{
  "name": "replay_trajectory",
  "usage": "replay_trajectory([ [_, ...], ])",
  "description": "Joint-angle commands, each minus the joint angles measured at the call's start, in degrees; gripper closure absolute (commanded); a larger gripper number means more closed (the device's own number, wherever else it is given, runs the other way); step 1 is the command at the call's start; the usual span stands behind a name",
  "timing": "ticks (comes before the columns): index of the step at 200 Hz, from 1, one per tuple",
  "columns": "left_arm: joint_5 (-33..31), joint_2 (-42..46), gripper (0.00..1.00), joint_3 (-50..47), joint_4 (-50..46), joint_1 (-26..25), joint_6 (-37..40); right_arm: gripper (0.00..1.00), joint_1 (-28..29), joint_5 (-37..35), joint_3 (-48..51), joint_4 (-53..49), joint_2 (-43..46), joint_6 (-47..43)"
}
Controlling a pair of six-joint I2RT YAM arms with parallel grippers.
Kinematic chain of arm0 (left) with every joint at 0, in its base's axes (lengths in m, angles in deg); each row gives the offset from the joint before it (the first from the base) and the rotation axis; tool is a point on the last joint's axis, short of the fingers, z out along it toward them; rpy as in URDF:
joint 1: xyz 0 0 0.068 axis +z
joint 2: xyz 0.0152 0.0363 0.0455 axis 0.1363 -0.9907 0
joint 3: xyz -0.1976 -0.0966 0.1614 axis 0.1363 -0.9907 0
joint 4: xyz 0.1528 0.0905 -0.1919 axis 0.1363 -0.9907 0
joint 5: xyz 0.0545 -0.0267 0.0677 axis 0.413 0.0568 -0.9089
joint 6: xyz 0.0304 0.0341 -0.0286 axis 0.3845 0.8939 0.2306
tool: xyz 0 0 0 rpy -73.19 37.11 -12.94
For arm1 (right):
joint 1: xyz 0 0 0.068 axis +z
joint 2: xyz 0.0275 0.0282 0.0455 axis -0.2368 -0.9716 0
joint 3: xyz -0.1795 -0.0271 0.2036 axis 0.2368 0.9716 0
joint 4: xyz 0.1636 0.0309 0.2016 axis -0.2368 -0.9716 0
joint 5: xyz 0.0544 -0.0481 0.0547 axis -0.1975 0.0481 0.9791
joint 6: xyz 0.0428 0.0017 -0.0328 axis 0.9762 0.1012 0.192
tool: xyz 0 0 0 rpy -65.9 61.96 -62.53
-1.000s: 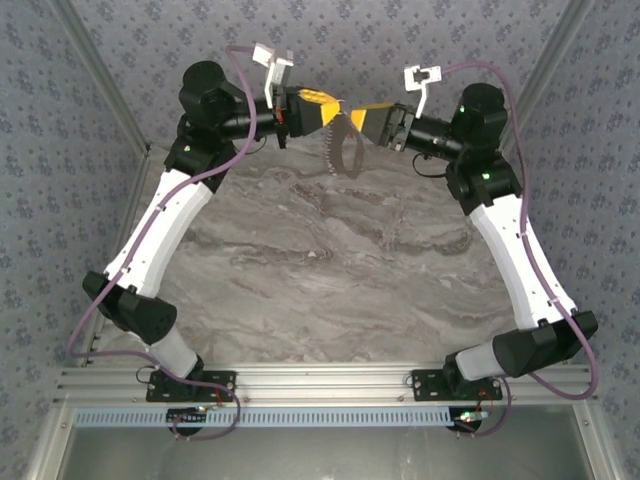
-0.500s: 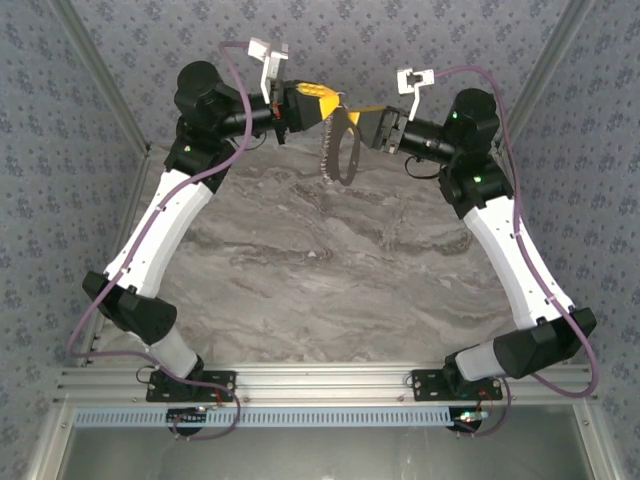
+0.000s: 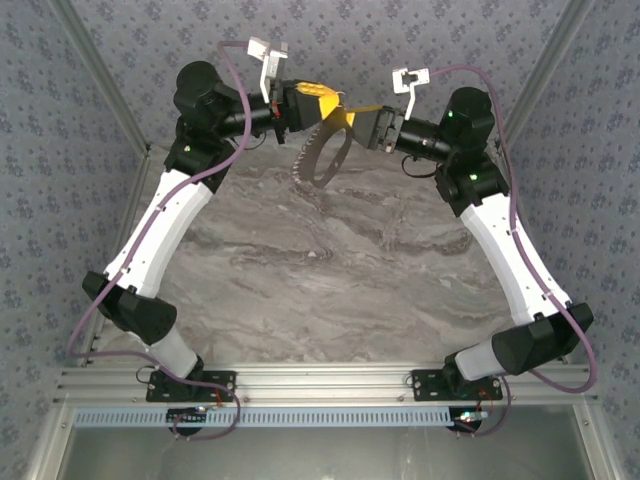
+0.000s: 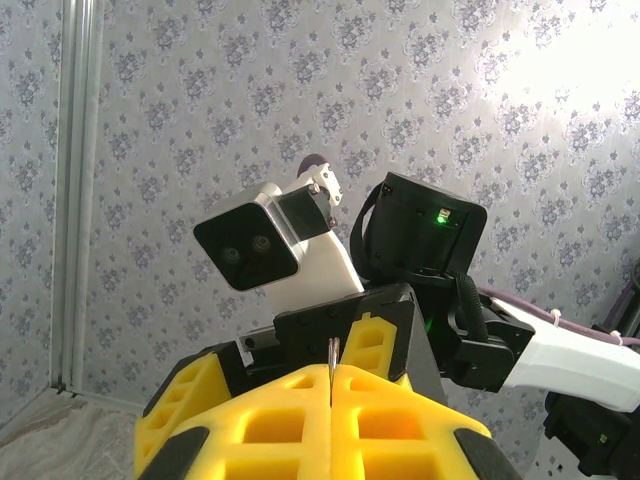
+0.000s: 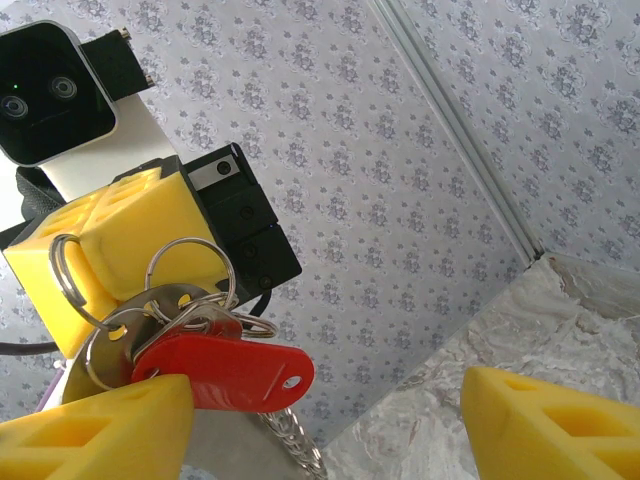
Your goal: Put the keys on the keyring
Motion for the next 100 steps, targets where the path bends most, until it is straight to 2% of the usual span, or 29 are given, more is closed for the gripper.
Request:
replay_trajectory([
  [1,0.5,0.7,1.0,0.7,1.8,-0.2,0.3,0.26,0.7,2.0,-1.5,-0.1,1.7,-0.8],
  [57,0.6,1.0,1.0,0.4,1.1,-0.1,0.7,0.26,0.7,1.3,-0.8,-5.0,3.9,-3.1],
  [100,1.0,0.6,1.0,-0.1,2.7,-0.1,-0.7,0.27,1.2,0.5,-3.7,-4.4,1.7,-3.1],
])
